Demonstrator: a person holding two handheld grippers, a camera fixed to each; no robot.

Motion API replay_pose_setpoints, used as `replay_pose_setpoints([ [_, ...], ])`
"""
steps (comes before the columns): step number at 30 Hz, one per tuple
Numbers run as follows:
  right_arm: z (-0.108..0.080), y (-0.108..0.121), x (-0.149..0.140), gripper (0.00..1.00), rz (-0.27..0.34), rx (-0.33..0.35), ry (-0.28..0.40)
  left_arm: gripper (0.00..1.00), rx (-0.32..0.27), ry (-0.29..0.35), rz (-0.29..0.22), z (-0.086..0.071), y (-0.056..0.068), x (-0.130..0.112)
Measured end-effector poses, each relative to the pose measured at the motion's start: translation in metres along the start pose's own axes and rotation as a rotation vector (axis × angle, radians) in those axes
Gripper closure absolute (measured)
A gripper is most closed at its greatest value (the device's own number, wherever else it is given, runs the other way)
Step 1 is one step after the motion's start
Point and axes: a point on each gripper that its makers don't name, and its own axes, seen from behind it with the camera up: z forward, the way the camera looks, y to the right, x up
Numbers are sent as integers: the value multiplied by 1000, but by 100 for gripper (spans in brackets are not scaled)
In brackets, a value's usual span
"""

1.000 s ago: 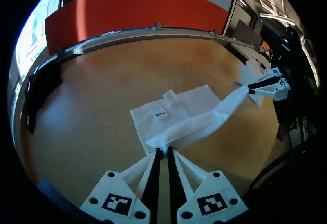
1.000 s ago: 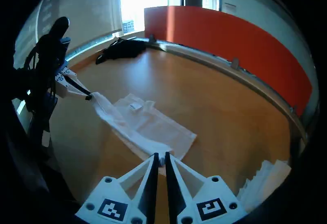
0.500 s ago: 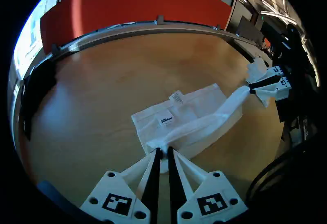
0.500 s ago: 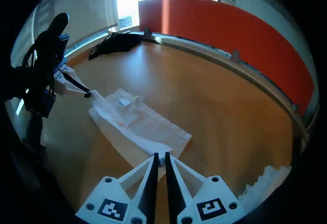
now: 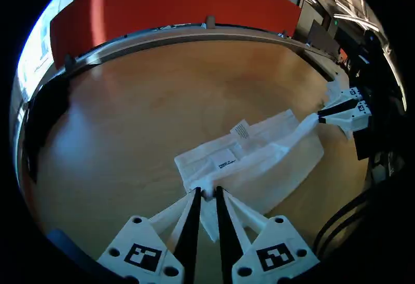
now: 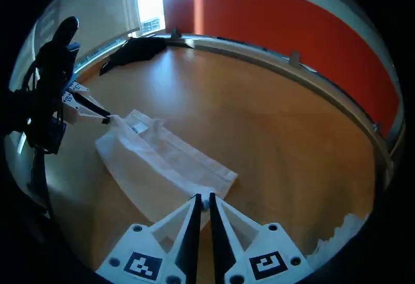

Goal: Fold towel

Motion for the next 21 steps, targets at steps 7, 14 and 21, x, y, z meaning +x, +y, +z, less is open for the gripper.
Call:
replay_pose_setpoints([
  [7, 14, 9, 0, 86, -4, -47, -11, 72, 41, 10, 13, 14, -12, 5],
  [14, 23, 18, -2, 81, -19, -105, -21, 63, 82, 18, 40, 20, -19, 9],
  [21, 24, 25, 3, 66, -22, -134, -9, 44, 113, 41, 32, 16, -28, 18],
])
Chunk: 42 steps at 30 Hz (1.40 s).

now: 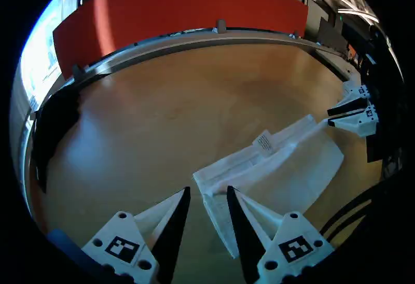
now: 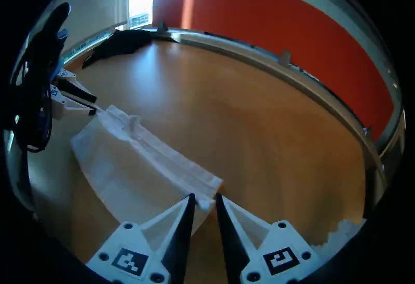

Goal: Fold towel

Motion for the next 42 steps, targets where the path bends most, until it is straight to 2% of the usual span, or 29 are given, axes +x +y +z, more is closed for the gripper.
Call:
replay_pose_setpoints([
  [3, -2, 4, 3, 52, 2, -14, 13, 36, 11, 12, -7, -4, -5, 4],
  [5, -5, 6, 5, 36, 3, -22, 21, 27, 18, 22, -13, -7, -8, 5],
  [11, -9, 6, 4, 20, 8, -20, 32, 12, 15, 32, -38, -14, -10, 3],
  [26, -24, -5, -8, 18, 19, -16, 39, 10, 27, 28, -39, -31, -7, -18],
  [42, -52, -16, -34, 18, 41, -13, 36, 10, 64, 27, -122, -57, -4, -55],
])
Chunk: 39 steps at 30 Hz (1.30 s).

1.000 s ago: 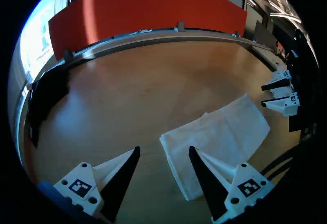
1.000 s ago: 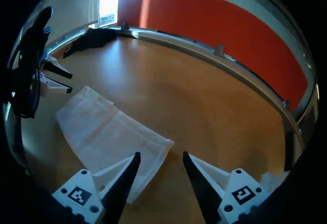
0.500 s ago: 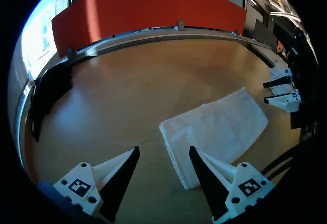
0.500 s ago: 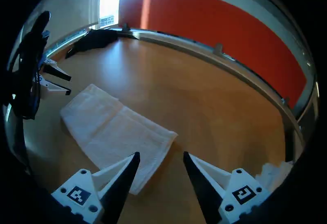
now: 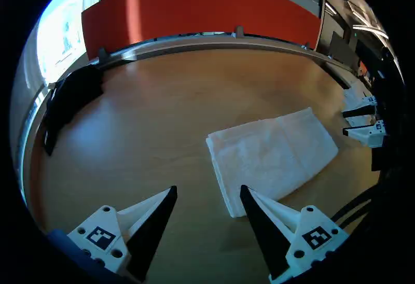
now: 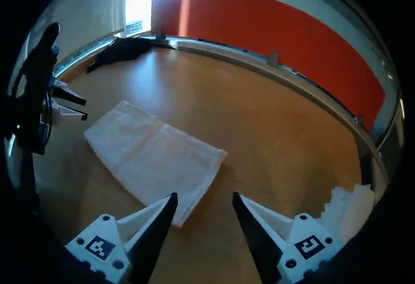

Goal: Fold towel

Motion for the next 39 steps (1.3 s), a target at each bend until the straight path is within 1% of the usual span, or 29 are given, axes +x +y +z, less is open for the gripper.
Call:
replay_pose_setpoints([
  [6, -3, -4, -7, 18, -8, 20, -10, 11, 13, 3, -27, -8, -3, -8],
  [14, 1, -10, -15, 18, -41, 65, -27, 10, 36, 9, -53, -20, -8, -18],
  [21, 5, -18, -26, 18, -108, 122, -58, 11, 58, 10, -82, -36, -12, -34],
  [25, 8, -22, -31, 19, -145, 148, -76, 10, 70, 2, -90, -45, -13, -46],
  [29, 10, -24, -36, 20, -173, 170, -96, 11, 82, -6, -97, -53, -15, -58],
  [33, 11, -24, -42, 22, -197, 182, -117, 11, 91, -10, -116, -60, -17, -67],
  [39, 10, -27, -50, 31, -217, 208, -147, 11, 102, -12, -139, -70, -22, -75],
])
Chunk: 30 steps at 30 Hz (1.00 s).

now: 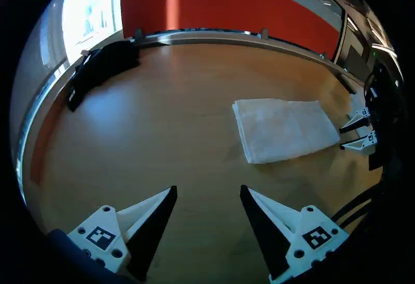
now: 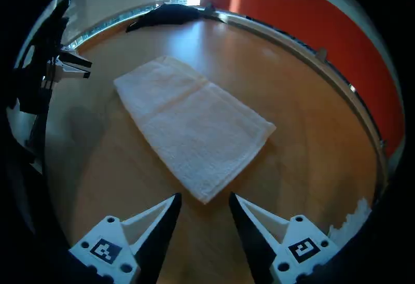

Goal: Fold towel

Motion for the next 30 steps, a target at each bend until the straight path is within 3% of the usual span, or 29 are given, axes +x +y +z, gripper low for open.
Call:
replay_pose_setpoints([
  [6, 3, -1, -1, 37, 0, 18, -7, 10, 4, -2, 0, -6, -3, -5],
  [14, 6, 0, -5, 73, 20, 36, -19, 11, 6, -5, -4, -10, -5, -9],
  [20, 6, -1, -2, 91, 37, 43, -10, 11, 6, -4, -7, -13, -6, -10],
  [30, 0, 1, 8, 96, 23, 28, 10, 10, 6, 0, -4, -17, -7, -10],
])
